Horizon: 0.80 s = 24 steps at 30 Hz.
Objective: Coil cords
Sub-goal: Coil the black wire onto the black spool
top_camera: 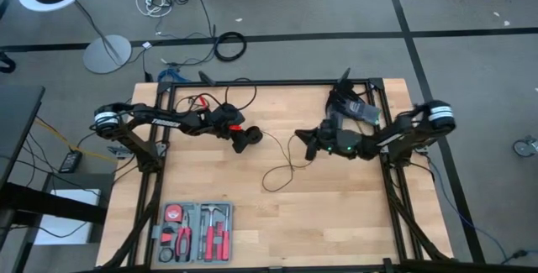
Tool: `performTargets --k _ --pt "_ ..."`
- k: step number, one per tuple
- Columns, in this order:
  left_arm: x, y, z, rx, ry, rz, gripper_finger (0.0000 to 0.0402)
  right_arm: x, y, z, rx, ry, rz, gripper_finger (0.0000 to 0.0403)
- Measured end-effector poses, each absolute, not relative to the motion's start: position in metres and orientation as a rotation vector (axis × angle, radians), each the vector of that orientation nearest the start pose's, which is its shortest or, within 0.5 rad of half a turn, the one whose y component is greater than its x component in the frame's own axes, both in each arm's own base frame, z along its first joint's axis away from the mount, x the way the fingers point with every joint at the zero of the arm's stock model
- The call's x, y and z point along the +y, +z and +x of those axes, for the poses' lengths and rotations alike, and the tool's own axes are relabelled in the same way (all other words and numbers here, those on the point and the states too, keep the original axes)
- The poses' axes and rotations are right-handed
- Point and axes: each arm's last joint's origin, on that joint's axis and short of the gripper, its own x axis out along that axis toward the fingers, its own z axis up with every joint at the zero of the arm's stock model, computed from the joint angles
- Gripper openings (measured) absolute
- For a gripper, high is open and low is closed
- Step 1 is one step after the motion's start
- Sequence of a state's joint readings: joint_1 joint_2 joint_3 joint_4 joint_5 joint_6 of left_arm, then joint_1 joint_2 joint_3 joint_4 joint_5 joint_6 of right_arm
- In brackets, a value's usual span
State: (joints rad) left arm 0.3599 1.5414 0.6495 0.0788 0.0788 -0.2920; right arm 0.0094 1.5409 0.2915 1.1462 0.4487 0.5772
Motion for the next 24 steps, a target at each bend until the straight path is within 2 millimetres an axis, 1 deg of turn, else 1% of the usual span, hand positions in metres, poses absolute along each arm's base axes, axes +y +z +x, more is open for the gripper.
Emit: performTargets --k 3,6,9,14,17,20,24 --pt "0.096 0.144 0.262 0.754 0.381 -0.452 0.0000 -0.006 0.139 0.260 0.000 -0.439 0.508 0.0030" --pt "0.096 0.144 0.262 0.752 0.382 -0.456 0.0000 -0.005 0.134 0.279 0.035 -0.435 0.425 0.0038" --pt "0.096 0.144 0.262 0.752 0.383 -0.458 0.0000 -0.005 0.129 0.292 0.051 -0.423 0.406 0.0051" --pt "0.096 0.144 0.262 0.753 0.383 -0.459 0.0000 -0.008 0.122 0.299 0.073 -0.415 0.416 0.0086" --pt "0.096 0.144 0.262 0.751 0.382 -0.458 0.0000 -0.010 0.120 0.299 0.074 -0.421 0.455 0.0111" --pt "0.096 0.144 0.262 0.750 0.382 -0.459 0.0000 -0.009 0.117 0.299 0.108 -0.405 0.451 0.0132" --pt "0.096 0.144 0.262 0.750 0.383 -0.459 0.0000 -0.008 0.113 0.299 0.150 -0.384 0.455 0.0149"
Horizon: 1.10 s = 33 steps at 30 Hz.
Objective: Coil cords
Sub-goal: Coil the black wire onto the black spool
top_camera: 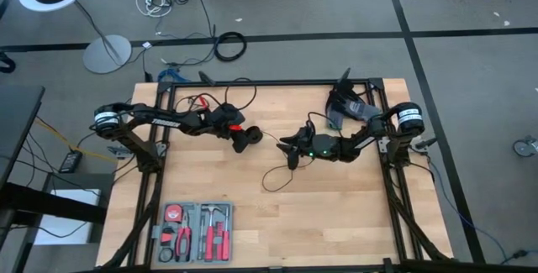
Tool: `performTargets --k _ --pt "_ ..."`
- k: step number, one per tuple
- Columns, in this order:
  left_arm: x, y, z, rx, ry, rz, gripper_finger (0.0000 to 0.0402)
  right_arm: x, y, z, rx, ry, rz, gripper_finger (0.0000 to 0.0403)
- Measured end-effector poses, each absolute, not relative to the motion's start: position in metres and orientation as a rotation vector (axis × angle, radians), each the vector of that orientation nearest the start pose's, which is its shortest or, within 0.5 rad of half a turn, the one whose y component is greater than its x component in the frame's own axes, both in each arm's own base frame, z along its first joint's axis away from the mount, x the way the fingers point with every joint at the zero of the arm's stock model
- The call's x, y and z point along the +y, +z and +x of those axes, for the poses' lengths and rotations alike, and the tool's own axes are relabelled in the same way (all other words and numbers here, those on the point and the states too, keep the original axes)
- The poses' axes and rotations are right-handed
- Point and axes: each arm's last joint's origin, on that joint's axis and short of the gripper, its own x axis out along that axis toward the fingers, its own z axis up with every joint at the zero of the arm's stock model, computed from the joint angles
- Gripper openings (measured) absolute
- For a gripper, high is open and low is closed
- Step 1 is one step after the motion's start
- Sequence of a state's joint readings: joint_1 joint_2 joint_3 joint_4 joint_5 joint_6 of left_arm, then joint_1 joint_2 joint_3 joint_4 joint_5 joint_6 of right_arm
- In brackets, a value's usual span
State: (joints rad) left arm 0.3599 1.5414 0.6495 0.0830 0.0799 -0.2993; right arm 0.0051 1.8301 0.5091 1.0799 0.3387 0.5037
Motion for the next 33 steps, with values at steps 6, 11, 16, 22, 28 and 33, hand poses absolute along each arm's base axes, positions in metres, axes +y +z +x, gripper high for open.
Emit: performTargets --k 6,11,16,22,28,33 --pt "0.096 0.144 0.262 0.750 0.383 -0.459 0.0000 -0.008 0.113 0.299 0.156 -0.383 0.447 0.0146" --pt "0.096 0.144 0.262 0.750 0.383 -0.459 0.0000 -0.008 0.107 0.297 0.209 -0.408 0.454 0.0076" --pt "0.096 0.145 0.262 0.749 0.383 -0.459 0.0000 -0.009 0.105 0.296 0.229 -0.416 0.464 0.0010" --pt "0.096 0.145 0.263 0.745 0.382 -0.458 0.0000 -0.010 0.111 0.294 0.219 -0.470 0.435 0.0003" --pt "0.095 0.147 0.266 0.712 0.306 -0.481 0.0000 -0.024 0.115 0.292 0.207 -0.588 0.453 0.0001" --pt "0.095 0.153 0.271 0.641 0.234 -0.492 0.0000 -0.035 0.111 0.306 0.424 -0.611 0.530 0.0001"
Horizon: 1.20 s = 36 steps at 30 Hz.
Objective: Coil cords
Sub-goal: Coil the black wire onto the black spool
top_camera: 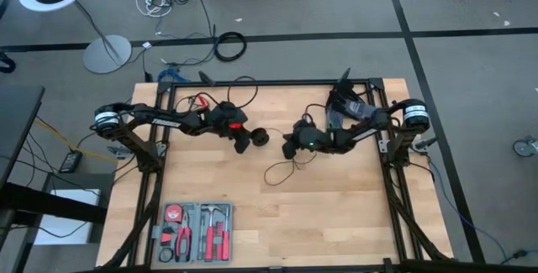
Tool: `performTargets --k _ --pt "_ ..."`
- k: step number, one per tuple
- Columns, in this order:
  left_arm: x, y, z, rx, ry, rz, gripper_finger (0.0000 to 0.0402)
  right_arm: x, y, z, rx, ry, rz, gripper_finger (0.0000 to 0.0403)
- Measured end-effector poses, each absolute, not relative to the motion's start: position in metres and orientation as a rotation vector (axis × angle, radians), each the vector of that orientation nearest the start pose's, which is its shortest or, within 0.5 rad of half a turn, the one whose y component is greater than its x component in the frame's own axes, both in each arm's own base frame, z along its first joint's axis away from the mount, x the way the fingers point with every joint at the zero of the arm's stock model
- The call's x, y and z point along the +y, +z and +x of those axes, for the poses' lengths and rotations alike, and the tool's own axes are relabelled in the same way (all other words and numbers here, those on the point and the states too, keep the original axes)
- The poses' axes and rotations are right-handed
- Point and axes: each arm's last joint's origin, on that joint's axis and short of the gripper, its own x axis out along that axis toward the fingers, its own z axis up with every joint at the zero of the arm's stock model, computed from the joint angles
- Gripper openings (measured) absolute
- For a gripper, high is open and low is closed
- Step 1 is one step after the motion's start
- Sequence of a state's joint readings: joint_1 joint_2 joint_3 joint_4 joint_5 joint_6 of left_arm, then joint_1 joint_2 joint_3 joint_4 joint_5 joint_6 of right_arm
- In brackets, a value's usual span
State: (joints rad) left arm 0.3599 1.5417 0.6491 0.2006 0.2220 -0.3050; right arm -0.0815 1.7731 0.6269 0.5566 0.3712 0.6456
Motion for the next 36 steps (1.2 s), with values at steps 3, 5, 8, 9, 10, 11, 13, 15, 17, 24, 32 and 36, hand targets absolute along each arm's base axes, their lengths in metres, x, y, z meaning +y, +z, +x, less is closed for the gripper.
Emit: performTargets --k 3,5,8,9,10,11,13,15,17,24,32,36 --pt "0.096 0.157 0.274 0.584 0.227 -0.512 0.0000 -0.031 0.115 0.318 0.548 -0.589 0.511 0.0001" --pt "0.097 0.162 0.277 0.530 0.226 -0.510 0.0000 -0.027 0.125 0.329 0.545 -0.535 0.487 0.0001" --pt "0.100 0.168 0.280 0.448 0.256 -0.505 0.0000 -0.024 0.142 0.343 0.521 -0.459 0.457 0.0000" --pt "0.100 0.170 0.281 0.428 0.265 -0.507 0.0000 -0.025 0.146 0.347 0.522 -0.443 0.448 0.0000" --pt "0.101 0.171 0.282 0.407 0.269 -0.510 0.0000 -0.026 0.151 0.352 0.524 -0.428 0.440 0.0000" --pt "0.101 0.172 0.282 0.394 0.276 -0.507 0.0000 -0.029 0.154 0.357 0.524 -0.421 0.431 0.0000" --pt "0.102 0.173 0.282 0.385 0.310 -0.500 0.0000 -0.034 0.159 0.364 0.550 -0.391 0.423 0.0000" --pt "0.103 0.172 0.281 0.384 0.349 -0.500 0.0000 -0.039 0.164 0.377 0.549 -0.355 0.418 0.0000" --pt "0.103 0.172 0.281 0.381 0.360 -0.510 0.0000 -0.042 0.164 0.387 0.581 -0.334 0.398 0.0000" --pt "0.103 0.161 0.275 0.503 0.443 -0.495 0.0000 -0.046 0.180 0.419 0.565 -0.257 0.286 0.0000" --pt "0.097 0.156 0.272 0.598 0.432 -0.461 0.0000 -0.071 0.193 0.414 0.561 -0.316 0.255 0.0000" --pt "0.093 0.153 0.271 0.649 0.419 -0.456 0.0000 -0.078 0.192 0.412 0.576 -0.314 0.273 0.0000"
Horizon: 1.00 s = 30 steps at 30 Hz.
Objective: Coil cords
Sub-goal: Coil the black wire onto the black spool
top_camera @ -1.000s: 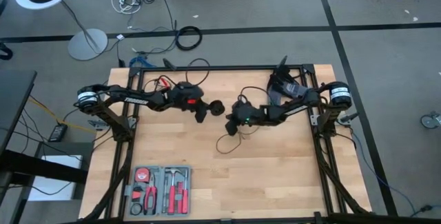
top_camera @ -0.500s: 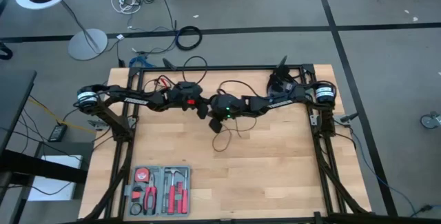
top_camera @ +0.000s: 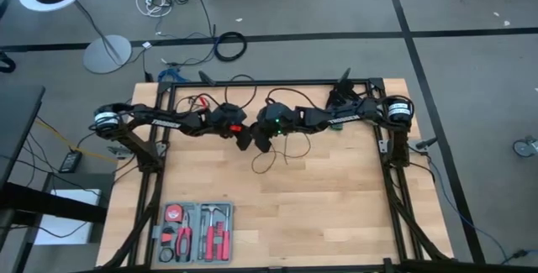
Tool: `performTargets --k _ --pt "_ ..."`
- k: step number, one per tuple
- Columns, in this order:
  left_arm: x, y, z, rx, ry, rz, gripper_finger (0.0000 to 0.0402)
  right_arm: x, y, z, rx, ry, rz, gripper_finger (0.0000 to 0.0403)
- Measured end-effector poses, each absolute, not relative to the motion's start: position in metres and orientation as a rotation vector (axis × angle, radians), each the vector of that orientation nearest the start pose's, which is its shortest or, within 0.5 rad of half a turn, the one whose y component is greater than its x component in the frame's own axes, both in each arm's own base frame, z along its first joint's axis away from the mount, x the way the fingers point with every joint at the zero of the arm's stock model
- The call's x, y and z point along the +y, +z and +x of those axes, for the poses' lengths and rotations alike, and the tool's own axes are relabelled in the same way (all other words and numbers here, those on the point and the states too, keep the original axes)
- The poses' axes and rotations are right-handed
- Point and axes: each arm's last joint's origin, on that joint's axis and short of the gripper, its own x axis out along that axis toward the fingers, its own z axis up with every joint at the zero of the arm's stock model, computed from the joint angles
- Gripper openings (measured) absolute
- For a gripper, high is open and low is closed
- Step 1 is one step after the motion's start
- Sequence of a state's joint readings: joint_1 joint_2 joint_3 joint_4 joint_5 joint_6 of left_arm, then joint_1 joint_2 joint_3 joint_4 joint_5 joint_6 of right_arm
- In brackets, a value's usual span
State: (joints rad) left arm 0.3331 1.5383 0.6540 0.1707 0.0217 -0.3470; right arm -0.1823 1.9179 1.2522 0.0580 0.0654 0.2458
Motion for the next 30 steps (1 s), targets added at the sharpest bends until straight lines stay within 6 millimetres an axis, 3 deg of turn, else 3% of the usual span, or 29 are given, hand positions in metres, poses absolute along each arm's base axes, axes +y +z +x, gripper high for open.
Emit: performTargets --k 12,20,23,30 --pt "0.088 0.142 0.261 0.807 0.399 -0.455 0.0000 -0.081 0.184 0.399 0.732 -0.398 0.341 0.0001" --pt "0.080 0.139 0.261 0.849 0.384 -0.443 0.0000 -0.077 0.154 0.383 0.768 -0.434 0.385 0.0003" --pt "0.079 0.138 0.260 0.861 0.384 -0.435 0.0000 -0.072 0.142 0.373 0.795 -0.444 0.414 0.0003" --pt "0.079 0.138 0.260 0.866 0.379 -0.426 0.0000 -0.044 0.144 0.355 0.703 -0.385 0.486 0.0005"
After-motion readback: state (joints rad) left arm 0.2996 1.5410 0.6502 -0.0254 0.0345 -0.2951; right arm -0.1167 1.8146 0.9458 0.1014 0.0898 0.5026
